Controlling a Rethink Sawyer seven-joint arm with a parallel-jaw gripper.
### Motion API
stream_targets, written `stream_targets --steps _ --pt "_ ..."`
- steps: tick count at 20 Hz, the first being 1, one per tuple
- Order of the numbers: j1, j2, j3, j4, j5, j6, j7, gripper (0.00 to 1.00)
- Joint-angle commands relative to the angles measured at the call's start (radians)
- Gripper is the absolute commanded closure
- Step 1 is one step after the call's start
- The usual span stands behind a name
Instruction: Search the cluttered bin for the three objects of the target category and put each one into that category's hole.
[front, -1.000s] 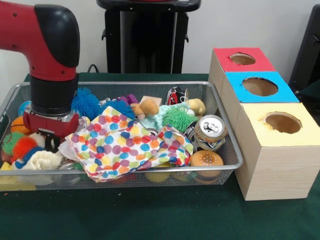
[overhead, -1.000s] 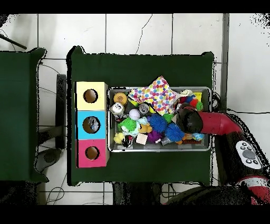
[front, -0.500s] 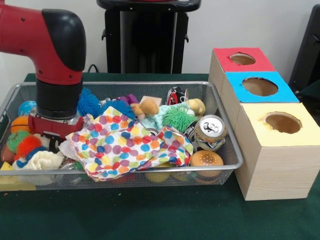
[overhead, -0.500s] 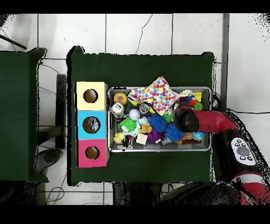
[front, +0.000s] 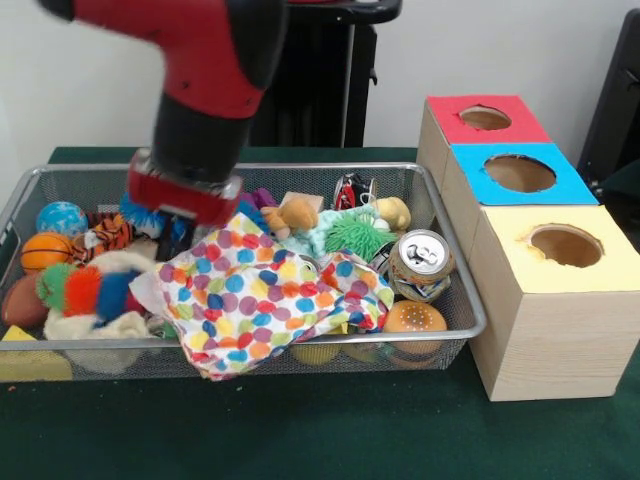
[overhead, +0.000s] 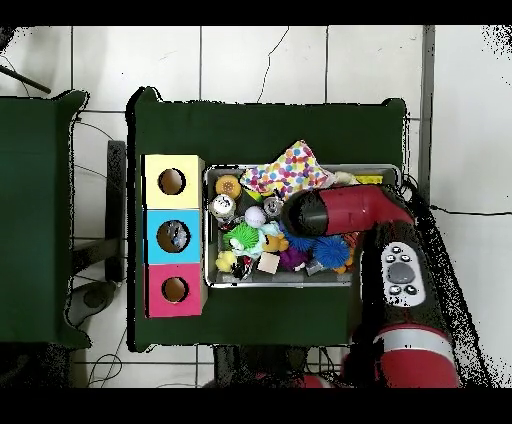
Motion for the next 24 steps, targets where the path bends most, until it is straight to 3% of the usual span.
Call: stream_targets --steps 1,17,24 --pt "0.123 -0.109 -0.091 -0.057 0.066 0.262 0.163 1.00" --pt "0.195 -0.102 -0.171 -0.037 0.110 0.232 0.225 1.00" --pt "0.259 -0.093 -0.236 -0.047 0.121 0.248 0.283 1.00"
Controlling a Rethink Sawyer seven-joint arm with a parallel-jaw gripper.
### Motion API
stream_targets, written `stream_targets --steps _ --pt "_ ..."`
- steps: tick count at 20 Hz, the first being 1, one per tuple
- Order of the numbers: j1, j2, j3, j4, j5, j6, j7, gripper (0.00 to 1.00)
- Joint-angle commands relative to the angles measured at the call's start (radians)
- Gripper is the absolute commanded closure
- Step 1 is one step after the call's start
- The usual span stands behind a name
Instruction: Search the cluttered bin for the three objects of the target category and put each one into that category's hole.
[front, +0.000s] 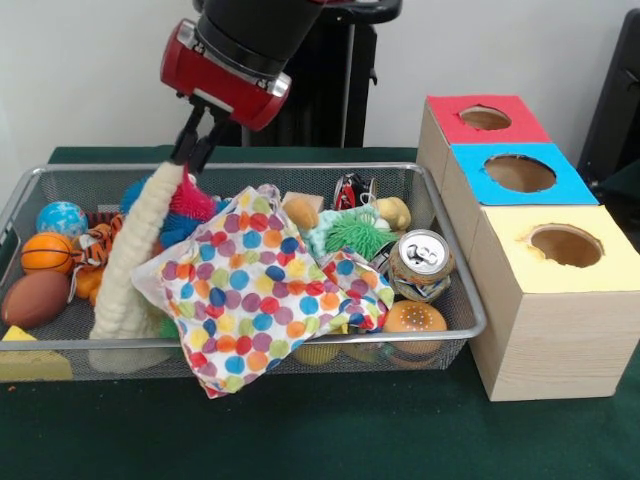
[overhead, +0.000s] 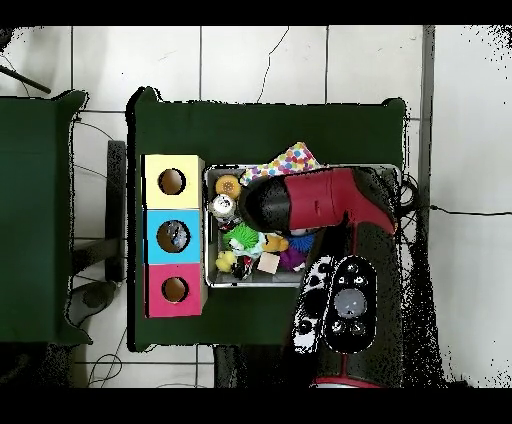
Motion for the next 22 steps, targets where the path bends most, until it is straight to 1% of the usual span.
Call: stream_targets --steps 1,4,8,12,18,22 --pt "0.079 0.033 -0.070 -0.010 0.035 0.052 0.311 1.00" --pt "0.144 0.069 -0.124 -0.031 0.031 0.063 0.399 1.00" --pt "0.184 0.110 -0.165 -0.040 0.051 0.041 0.444 1.00" --pt "0.183 0.129 -0.185 -0.020 0.064 -0.016 0.451 1.00" --pt "0.151 0.121 -0.185 0.023 0.059 -0.091 0.418 1.00" --pt "0.134 0.109 -0.194 0.043 0.040 -0.117 0.373 1.00"
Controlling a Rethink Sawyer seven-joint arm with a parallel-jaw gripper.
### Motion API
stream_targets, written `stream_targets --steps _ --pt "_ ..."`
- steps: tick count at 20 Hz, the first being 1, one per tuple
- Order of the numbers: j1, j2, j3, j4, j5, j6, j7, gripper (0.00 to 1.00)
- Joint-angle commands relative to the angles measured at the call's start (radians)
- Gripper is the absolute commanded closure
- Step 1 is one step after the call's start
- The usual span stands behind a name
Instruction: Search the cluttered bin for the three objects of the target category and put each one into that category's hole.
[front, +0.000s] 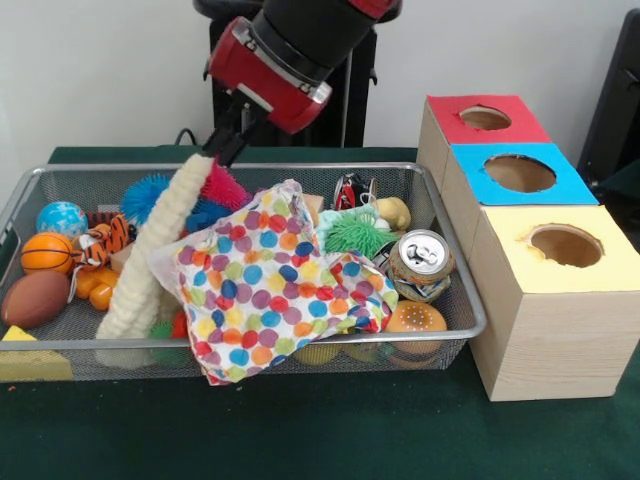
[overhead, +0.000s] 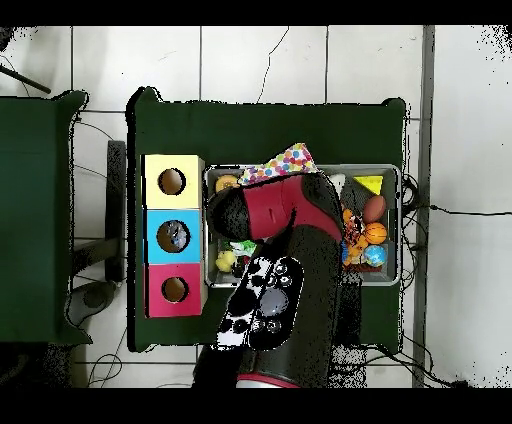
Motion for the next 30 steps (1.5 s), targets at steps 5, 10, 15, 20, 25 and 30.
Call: stream_targets --steps 5,10,15,20,25,30 --pt "-0.051 0.022 -0.025 0.102 -0.006 -0.153 0.184 1.00" --pt "0.012 0.067 -0.079 0.073 0.006 -0.124 0.252 1.00" --pt "0.067 0.112 -0.121 0.040 0.039 -0.099 0.313 1.00" --pt "0.099 0.135 -0.156 0.026 0.058 -0.085 0.321 1.00" --pt "0.131 0.159 -0.194 -0.007 0.080 -0.042 0.321 1.00" --pt "0.161 0.183 -0.229 -0.025 0.120 -0.024 0.337 1.00"
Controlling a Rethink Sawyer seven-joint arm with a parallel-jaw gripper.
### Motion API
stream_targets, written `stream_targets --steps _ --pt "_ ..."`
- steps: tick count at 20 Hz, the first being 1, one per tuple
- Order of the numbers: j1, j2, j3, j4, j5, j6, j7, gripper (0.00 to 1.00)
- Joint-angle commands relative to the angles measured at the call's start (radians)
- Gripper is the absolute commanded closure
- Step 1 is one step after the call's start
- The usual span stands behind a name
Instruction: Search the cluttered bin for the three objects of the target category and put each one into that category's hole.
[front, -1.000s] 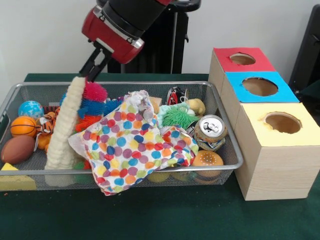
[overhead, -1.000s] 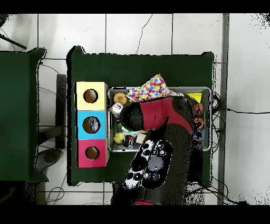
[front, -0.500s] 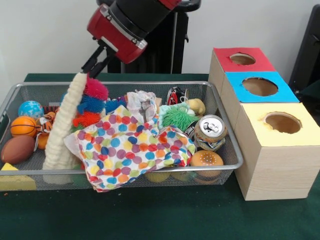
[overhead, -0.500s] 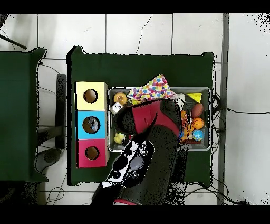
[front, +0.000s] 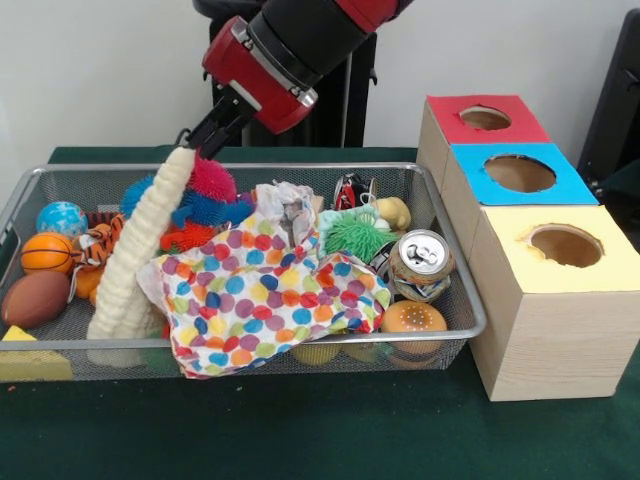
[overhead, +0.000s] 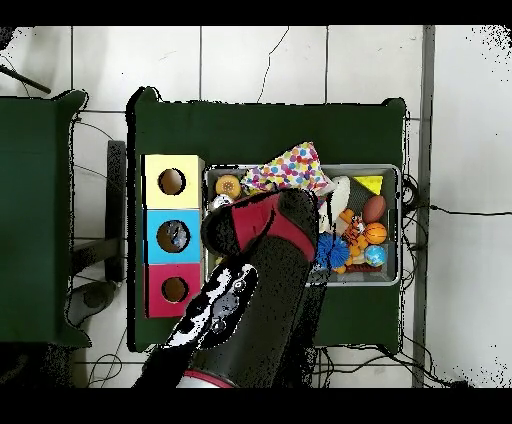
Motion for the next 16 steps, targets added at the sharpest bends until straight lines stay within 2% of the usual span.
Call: stream_targets --steps 1,16 --pt "0.026 0.062 -0.021 -0.032 0.077 0.088 0.314 1.00" --pt "0.070 0.114 -0.098 -0.086 0.190 0.152 0.268 1.00"
